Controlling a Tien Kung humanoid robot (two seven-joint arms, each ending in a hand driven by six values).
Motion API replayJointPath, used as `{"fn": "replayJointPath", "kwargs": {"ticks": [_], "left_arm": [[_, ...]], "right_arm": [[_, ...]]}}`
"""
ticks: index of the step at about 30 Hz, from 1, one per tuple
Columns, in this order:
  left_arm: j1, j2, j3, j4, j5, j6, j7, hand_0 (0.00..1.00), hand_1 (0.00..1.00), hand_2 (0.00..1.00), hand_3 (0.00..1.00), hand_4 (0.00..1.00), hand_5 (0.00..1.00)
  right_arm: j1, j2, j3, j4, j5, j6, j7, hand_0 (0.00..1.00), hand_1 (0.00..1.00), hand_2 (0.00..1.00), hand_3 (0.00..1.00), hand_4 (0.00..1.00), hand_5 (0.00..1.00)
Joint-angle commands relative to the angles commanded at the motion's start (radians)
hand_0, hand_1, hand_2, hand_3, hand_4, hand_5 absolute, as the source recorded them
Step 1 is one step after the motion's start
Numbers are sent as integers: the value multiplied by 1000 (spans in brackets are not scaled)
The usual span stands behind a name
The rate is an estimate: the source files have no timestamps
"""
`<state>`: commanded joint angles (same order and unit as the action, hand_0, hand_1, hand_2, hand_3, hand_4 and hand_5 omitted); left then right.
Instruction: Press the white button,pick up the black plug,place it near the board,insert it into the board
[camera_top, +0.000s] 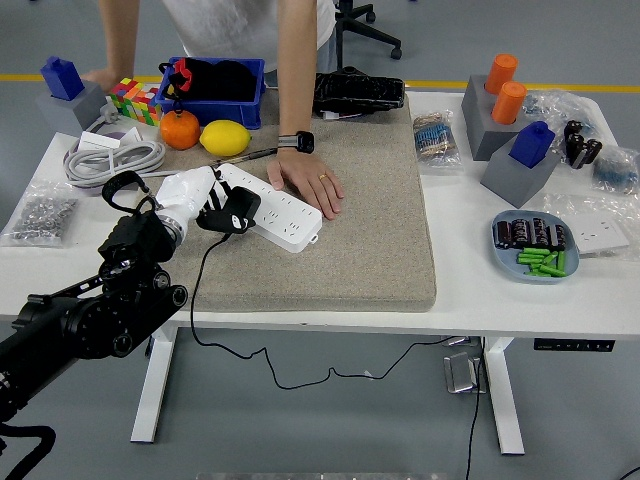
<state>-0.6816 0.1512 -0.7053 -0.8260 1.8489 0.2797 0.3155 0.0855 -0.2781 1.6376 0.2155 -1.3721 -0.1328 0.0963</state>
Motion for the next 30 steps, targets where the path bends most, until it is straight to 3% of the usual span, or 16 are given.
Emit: {"fn": "replayJointPath", "kwargs": {"ticks": [6,7,12,13,18,19,24,25,30], "left_arm": [[1,1,0,0,7,6,-3,359,507,487,552,998,514],[2,1,-1,-1,4,5,-2,568,586,563,642,998,578],[4,2,-6,-7,-16,-8,2,568,586,563,642,998,578],[5,2,-7,-10,-20,-11,3,803,820,784,816,998,721],[3,1,-11,-19,-35,-1,-9,803,820,784,816,998,721],[3,1,-11,-19,-39,2,-12,887,927,933,941,998,807],[5,0,-10,-20,-49,11,-20,887,927,933,941,998,807],[6,1,-11,-21,-50,12,-21,969,998,998,998,998,828],[17,5,-27,-39,-53,17,-28,969,998,998,998,998,828]], "right_arm": [[0,0,-1,1,1,0,0,664,594,572,560,616,268],[-1,1,-1,1,1,1,0,663,594,572,560,616,268],[-2,1,0,0,1,1,0,663,594,572,560,616,268],[-2,1,-1,0,1,1,0,663,594,573,560,617,267],[-1,2,-1,0,1,1,0,663,594,573,560,617,267],[-1,2,-1,0,1,2,-1,663,594,573,560,617,267],[-1,2,2,1,2,2,0,663,594,573,560,617,267],[-1,2,3,0,1,2,-1,663,594,573,560,617,266],[-2,3,3,0,1,2,-1,663,594,573,560,617,266]]}}
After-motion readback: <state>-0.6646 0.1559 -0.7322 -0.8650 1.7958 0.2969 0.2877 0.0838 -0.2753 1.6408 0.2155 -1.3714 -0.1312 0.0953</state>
